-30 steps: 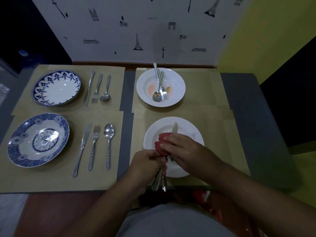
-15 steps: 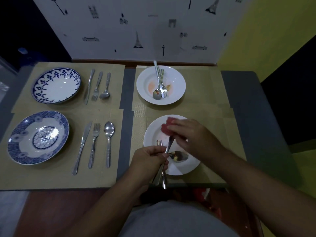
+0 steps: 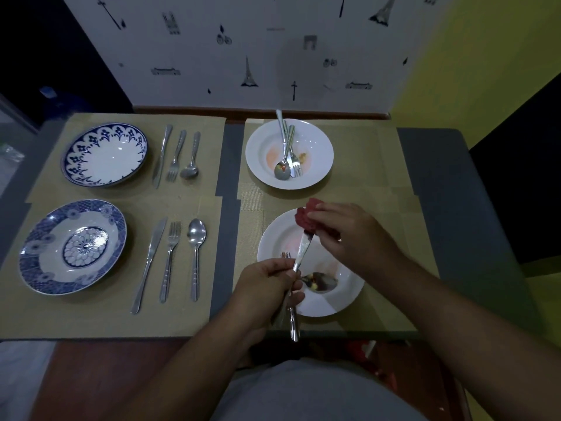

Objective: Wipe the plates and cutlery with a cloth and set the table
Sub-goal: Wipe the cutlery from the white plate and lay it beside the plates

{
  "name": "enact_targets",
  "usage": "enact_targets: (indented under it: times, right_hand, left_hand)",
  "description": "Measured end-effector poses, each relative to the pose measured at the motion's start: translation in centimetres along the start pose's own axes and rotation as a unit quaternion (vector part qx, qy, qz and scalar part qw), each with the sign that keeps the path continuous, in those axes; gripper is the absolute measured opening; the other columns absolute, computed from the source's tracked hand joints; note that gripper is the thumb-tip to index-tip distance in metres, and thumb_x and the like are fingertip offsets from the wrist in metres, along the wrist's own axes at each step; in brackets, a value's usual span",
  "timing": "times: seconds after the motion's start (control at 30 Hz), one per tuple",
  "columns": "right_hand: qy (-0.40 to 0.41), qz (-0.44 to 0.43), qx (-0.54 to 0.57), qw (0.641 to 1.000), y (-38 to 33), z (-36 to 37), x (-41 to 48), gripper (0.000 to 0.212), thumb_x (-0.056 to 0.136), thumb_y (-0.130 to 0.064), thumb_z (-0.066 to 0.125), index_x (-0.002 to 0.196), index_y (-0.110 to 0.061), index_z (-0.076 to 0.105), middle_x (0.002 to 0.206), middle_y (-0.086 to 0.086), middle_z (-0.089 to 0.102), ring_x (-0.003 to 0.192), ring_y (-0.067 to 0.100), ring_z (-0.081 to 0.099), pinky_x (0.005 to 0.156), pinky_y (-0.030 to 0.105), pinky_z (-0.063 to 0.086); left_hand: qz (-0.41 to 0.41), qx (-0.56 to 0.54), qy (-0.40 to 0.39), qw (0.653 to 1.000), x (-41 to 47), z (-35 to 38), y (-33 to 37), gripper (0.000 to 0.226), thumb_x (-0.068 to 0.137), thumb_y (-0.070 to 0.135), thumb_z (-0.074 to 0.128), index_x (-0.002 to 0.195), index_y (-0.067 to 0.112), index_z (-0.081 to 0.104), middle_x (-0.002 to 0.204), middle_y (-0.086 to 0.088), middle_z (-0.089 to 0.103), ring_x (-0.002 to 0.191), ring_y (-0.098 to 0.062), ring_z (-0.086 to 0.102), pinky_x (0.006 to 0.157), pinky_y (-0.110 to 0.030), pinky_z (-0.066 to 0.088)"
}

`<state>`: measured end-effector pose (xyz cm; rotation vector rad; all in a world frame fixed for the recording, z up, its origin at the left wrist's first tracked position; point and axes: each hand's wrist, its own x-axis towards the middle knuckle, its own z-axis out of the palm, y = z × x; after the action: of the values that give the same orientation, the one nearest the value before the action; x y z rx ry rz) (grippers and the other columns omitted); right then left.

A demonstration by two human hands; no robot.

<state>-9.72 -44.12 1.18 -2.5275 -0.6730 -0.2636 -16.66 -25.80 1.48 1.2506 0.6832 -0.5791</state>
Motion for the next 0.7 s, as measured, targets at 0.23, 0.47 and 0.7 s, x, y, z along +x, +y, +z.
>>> enact_targets:
  times: [0.23, 0.47, 0.7]
  right_hand:
    - [-0.007, -0.001, 0.004, 1.0, 0.4, 0.2, -0.6, 0.039, 0.075, -0.003, 0.077, 0.112, -0.013, 0.072, 0.118, 0.005, 0.069, 0.103, 0.022, 0.062, 0.092, 0.031, 0.047]
    - [-0.001, -0.028, 0.026, 0.999, -0.4, 0.0, -0.5, 0.038, 0.077, -0.002, 0.076, 0.113, -0.011, 0.071, 0.117, 0.005, 0.069, 0.111, 0.01, 0.054, 0.094, 0.022, 0.042]
    - [-0.016, -0.047, 0.023, 0.998, -0.6, 0.0, -1.1, 0.04, 0.077, -0.003, 0.077, 0.115, -0.013, 0.071, 0.118, 0.005, 0.069, 0.113, 0.011, 0.054, 0.098, 0.021, 0.039]
  left_hand:
    - [0.022, 0.063, -0.008, 0.998, 0.0, 0.2, -0.3, 0.012, 0.088, 0.007, 0.073, 0.099, 0.011, 0.077, 0.082, -0.006, 0.077, 0.066, -0.016, 0.069, 0.065, -0.027, 0.06]
    - [-0.018, 0.045, 0.0, 0.999, 0.3, 0.3, 0.2, 0.012, 0.084, 0.001, 0.076, 0.096, 0.003, 0.077, 0.088, -0.017, 0.076, 0.067, -0.016, 0.07, 0.064, -0.028, 0.063]
    - [-0.07, 0.066, -0.035, 0.995, 0.8, 0.1, -0.2, 0.013, 0.087, 0.011, 0.076, 0.099, 0.007, 0.079, 0.095, -0.012, 0.078, 0.081, -0.02, 0.073, 0.063, -0.029, 0.06]
